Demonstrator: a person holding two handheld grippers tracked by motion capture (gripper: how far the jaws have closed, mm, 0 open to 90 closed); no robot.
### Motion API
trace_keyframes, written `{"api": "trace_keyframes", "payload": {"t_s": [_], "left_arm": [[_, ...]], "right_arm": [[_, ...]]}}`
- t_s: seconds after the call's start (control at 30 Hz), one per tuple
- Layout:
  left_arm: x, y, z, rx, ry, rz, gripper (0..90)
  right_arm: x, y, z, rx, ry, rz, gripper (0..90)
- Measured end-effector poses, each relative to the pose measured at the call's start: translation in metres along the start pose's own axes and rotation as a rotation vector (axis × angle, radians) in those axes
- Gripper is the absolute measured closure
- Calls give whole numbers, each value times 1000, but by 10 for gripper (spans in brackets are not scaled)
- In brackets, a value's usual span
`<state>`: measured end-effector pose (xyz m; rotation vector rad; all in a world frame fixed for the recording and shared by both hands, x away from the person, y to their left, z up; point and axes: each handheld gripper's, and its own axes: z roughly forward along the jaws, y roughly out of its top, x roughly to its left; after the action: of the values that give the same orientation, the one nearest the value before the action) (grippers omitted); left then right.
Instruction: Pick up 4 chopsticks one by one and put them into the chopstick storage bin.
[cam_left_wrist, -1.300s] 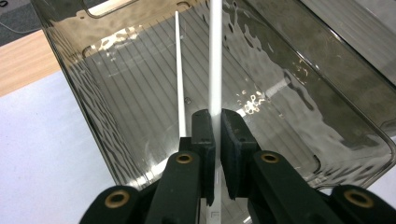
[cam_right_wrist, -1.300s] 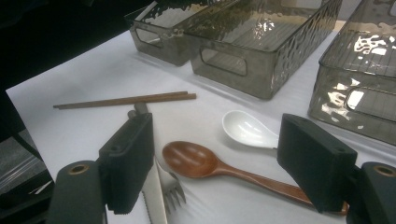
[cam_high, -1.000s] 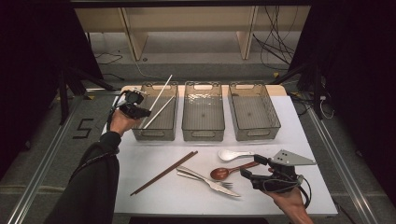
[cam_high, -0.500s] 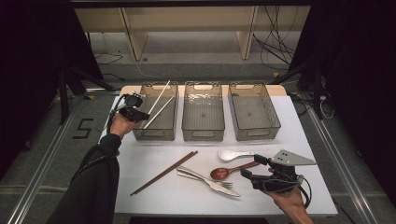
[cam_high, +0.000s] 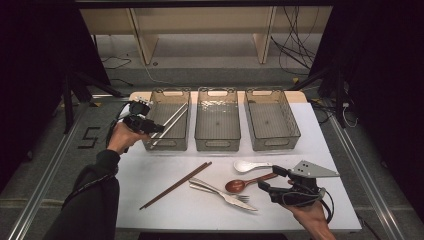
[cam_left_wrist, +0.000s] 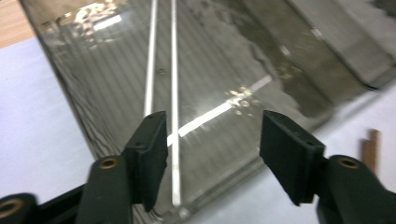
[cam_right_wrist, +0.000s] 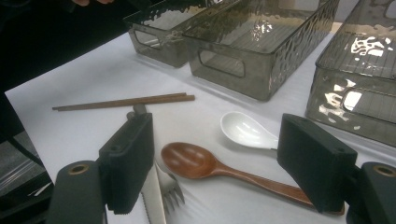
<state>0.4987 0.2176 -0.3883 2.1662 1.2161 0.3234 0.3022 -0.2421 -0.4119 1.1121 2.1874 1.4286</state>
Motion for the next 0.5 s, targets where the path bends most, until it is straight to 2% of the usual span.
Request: {"api": "trace_keyframes", "payload": {"t_s": [0.17,0.23,0.37,0.5], "left_arm": [[-20,-12,-14,-5,-53,47,317],[-27,-17,-18,6,-71,62,293],[-41,-27,-22,34,-75,91,262],[-51,-41,-17,88,-78,110,240]], "right_arm": [[0,0,0,0,-1,-3,281],[0,0,0,0,-1,-3,282],[1,0,0,-2,-2,-7,282],[1,1,-1,-4,-3,-4,282]]}}
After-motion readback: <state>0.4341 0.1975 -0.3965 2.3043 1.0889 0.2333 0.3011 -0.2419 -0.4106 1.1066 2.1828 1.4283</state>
